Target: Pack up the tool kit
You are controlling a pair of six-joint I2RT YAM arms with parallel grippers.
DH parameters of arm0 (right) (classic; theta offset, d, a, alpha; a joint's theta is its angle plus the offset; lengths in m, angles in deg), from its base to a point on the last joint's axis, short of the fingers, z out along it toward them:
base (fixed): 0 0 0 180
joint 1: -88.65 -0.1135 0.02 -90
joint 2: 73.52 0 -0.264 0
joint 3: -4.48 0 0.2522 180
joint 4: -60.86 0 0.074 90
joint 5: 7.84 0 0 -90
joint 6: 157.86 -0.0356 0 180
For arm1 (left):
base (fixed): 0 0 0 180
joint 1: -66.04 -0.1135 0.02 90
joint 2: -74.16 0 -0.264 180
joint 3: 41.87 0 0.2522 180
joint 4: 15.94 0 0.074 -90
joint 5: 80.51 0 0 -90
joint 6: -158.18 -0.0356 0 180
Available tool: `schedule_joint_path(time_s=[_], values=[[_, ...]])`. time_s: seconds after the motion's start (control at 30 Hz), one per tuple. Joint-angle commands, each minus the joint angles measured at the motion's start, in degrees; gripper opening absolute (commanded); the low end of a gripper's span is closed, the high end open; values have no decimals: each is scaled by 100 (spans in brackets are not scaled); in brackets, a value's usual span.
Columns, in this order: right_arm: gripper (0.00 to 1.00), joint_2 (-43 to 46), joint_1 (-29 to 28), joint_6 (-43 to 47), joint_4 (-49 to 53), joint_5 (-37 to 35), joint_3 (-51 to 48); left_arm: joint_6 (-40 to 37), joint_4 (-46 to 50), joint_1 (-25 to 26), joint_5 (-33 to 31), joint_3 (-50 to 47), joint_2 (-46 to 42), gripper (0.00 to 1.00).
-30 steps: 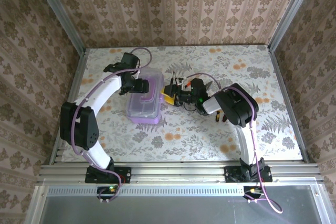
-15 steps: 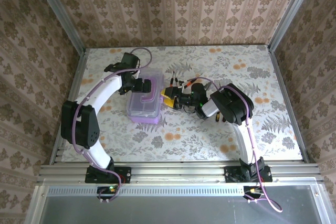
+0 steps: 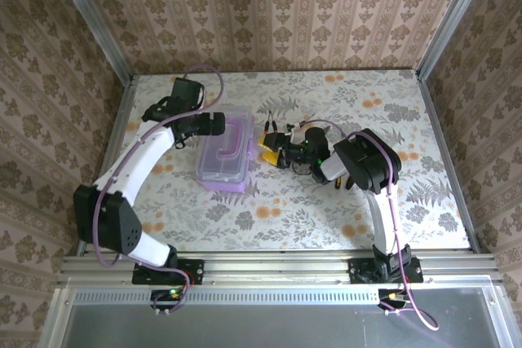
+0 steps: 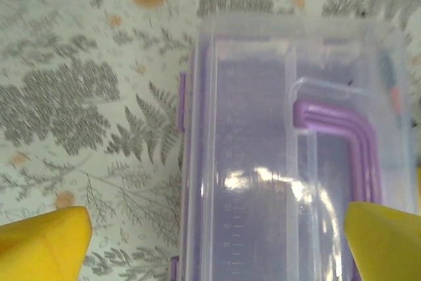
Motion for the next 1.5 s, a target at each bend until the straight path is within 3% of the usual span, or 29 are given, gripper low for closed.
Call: schedule_joint_path(time_s=[0.0,0.13,0.23,0.67,1.17,1.47], values=[[82,413,35,516,496,131,-79,-75,-354,-79,-12,-211,-177,96],[82,515,28,718,714,69,-125,-54,-14,-332,901,-149,-52,93],[82,491,19,679,666,52,-89,-224,242,-264,924,-154,81,100],[84,234,-128,454,218,-28,35,-485,379,125,1071,-432,538,100],[85,32,-495,450,702,-227,656,-490,571,146,686,-321,1076,83],[85,-253,-509,61,502,-342,789,-459,556,181,757,-304,1190,81]])
